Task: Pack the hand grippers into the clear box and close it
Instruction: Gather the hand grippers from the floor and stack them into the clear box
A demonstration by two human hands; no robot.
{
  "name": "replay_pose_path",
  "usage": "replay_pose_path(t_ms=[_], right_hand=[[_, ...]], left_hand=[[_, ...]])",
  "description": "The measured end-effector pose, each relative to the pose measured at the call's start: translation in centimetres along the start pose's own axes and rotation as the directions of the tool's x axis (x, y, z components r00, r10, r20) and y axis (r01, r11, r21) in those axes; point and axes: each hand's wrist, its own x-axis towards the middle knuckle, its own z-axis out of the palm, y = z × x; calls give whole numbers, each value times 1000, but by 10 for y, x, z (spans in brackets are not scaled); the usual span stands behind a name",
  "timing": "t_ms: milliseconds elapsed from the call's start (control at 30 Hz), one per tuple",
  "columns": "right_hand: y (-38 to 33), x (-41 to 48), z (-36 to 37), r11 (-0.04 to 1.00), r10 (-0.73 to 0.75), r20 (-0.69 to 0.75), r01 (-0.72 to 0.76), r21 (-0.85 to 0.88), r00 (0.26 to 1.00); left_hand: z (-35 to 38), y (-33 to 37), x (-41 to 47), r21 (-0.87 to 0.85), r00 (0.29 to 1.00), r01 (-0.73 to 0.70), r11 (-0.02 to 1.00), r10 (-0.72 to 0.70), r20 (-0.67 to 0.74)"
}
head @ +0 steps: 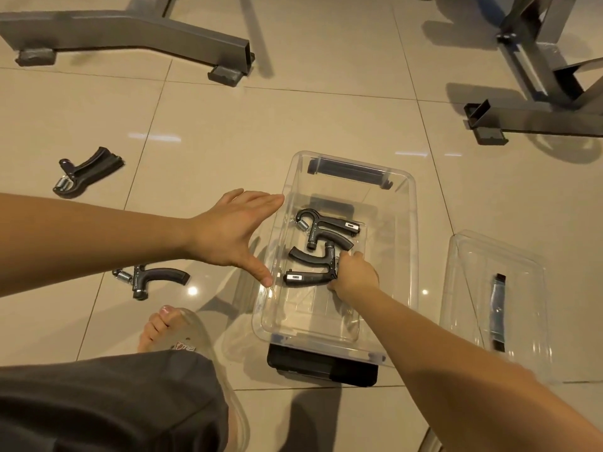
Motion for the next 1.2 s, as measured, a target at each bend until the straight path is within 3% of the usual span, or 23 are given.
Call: replay_pose_path(t_ms=[200, 333, 633, 767, 967, 1200], right_hand=[[4, -1, 1, 999, 16, -23, -17, -42, 1000], [3, 2, 9, 987, -118, -120, 103, -123, 986], [4, 9, 5, 985, -148, -78, 140, -101, 986], [-7, 0, -24, 989, -146, -140, 144, -20, 979], [-37, -32, -99, 973, -169, -394, 216, 78, 904], [-128, -87, -138, 904, -292, -471, 402, 148, 832]], left_hand=[[0, 3, 0, -21, 1000, 0, 1000, 0, 5], [0, 5, -1, -40, 1000, -1, 999, 1, 3], [-1, 10, -2, -70, 999, 28, 997, -26, 36], [-6, 10, -9, -152, 996, 68, 986, -59, 66], [-38, -15, -47, -239, 968, 237, 942, -251, -27], [-81, -47, -140, -150, 908, 359, 921, -382, -175]])
